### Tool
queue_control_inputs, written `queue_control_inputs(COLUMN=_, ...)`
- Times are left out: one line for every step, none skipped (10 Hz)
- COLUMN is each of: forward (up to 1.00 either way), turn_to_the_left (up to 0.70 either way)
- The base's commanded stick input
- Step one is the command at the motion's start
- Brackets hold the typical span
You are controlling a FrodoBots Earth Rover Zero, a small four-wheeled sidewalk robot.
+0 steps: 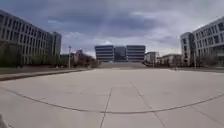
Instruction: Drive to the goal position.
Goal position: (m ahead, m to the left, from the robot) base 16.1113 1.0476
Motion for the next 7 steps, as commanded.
queue_control_inputs(forward=0.7, turn_to_the_left=0.0)
queue_control_inputs(forward=0.7, turn_to_the_left=0.0)
queue_control_inputs(forward=0.7, turn_to_the_left=0.0)
queue_control_inputs(forward=0.7, turn_to_the_left=0.0)
queue_control_inputs(forward=0.7, turn_to_the_left=0.0)
queue_control_inputs(forward=0.7, turn_to_the_left=0.0)
queue_control_inputs(forward=0.7, turn_to_the_left=-0.04)
